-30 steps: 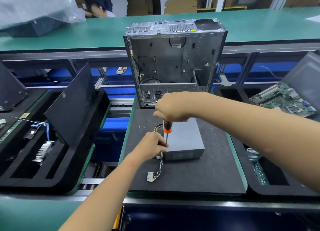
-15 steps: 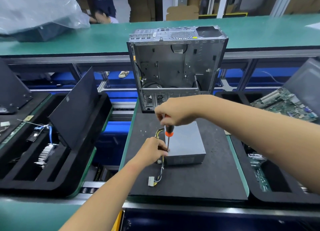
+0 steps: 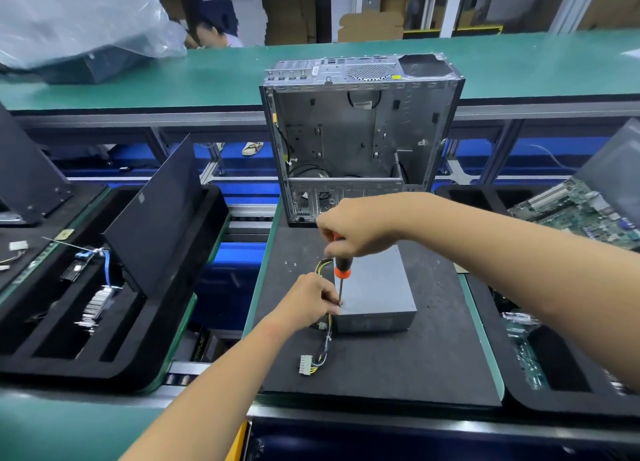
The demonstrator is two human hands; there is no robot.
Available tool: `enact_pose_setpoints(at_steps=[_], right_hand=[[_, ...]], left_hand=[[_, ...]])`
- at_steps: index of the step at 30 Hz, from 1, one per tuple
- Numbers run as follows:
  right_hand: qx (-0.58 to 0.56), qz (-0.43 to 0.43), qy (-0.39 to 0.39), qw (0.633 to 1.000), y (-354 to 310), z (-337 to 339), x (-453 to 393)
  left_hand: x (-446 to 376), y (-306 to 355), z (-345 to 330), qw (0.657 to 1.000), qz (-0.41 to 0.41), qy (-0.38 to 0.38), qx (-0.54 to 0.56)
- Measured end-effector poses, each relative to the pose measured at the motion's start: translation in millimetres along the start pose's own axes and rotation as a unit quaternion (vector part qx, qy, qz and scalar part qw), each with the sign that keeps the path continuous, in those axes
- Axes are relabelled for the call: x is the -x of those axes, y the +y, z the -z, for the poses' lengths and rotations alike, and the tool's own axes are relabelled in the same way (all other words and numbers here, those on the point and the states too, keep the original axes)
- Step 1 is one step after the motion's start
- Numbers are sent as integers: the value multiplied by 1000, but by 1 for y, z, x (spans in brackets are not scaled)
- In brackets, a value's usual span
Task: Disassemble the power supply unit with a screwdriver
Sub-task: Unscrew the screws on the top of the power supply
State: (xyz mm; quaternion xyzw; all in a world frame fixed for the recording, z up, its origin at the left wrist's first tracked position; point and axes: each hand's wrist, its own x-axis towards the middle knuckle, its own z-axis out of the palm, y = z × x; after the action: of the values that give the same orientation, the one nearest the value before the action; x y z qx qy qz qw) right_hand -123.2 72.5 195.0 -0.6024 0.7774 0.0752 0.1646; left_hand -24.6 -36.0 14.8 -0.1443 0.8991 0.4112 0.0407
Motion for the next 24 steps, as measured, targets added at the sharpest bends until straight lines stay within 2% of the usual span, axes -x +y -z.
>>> enact_pose_setpoints(at_steps=[6, 11, 13, 17, 19, 21, 24], right_hand=[[-72, 43, -6, 996, -1, 0, 5], [0, -55, -9, 998, -6, -1, -2], [20, -29, -6, 999, -3, 0, -4], [-86, 54, -33, 994, 2, 5, 8], [-115, 64, -31, 991, 1, 2, 9], [-81, 40, 5, 996, -3, -4, 6], [-57, -54, 32, 996, -6, -4, 3]], left_hand=[[-1, 0, 0, 1000, -18, -5, 1], [-2, -1, 1, 1000, -4, -1, 7], [-1, 1, 1, 1000, -2, -3, 4], [0, 1, 0, 1000, -4, -7, 15], [0, -1, -1, 1000, -8, -8, 13], [-1, -2, -1, 1000, -6, -2, 19], [2, 2, 0, 1000, 0, -2, 20]])
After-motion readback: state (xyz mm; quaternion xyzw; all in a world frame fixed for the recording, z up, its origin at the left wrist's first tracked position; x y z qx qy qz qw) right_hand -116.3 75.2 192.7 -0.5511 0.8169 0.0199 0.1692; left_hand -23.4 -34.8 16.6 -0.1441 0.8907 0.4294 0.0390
